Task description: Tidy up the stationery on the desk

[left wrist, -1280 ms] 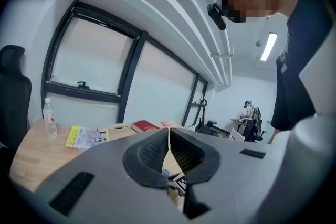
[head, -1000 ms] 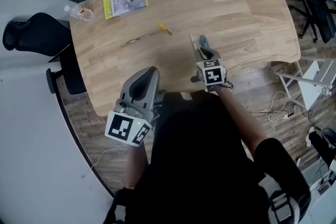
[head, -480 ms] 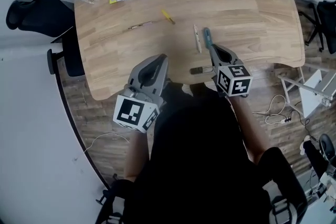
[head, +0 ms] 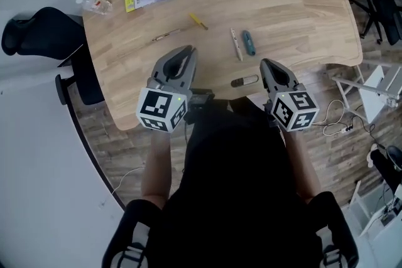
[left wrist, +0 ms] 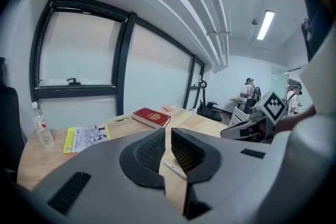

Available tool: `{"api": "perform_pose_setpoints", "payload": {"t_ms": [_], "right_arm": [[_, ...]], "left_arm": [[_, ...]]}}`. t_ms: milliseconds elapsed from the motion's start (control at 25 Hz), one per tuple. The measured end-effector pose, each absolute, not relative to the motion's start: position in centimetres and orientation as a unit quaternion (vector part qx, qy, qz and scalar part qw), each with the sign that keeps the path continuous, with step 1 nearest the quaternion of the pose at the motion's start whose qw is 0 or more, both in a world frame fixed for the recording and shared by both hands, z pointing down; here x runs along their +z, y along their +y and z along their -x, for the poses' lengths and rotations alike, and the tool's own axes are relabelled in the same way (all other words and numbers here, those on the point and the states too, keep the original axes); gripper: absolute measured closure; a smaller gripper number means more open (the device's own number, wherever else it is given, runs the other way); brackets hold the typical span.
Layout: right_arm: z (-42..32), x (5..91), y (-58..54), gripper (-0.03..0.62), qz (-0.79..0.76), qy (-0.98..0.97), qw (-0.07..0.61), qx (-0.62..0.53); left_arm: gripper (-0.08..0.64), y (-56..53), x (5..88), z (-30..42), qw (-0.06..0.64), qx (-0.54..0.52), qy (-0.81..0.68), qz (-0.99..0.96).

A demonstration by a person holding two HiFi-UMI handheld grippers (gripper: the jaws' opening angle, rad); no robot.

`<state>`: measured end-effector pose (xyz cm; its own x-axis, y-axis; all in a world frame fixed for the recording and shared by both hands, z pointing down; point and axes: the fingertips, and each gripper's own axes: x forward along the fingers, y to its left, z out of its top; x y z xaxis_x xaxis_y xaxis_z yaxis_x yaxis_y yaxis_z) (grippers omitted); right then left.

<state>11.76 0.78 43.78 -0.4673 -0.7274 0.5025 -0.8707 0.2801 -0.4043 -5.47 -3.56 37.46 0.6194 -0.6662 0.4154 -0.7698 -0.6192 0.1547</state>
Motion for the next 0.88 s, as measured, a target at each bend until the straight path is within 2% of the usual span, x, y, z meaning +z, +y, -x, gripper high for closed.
{"api": "perform_pose_setpoints", "payload": {"t_ms": [240, 480, 880], "right_arm": [[-11.0, 41.9, 3.5, 0.571, -0.548, -0.767, 0.091, 0.322], [-9.5, 42.5, 5.6, 0.571, -0.571, -0.744, 0.095, 0.335], [-8.6, 44.5, 7.1, 0.571, -0.58, -0.717, 0.12, 0.368]], "left_arm": [[0.52, -5.9, 40.7, 5.5, 0.156, 0.185, -0.36, -0.901], [0.52, -8.4, 47.5, 5.4, 0.168, 0.209, -0.323, -0.907], [0.518, -11.8, 57.9, 5.1, 0.09, 0.321, -0.221, -0.916]]}}
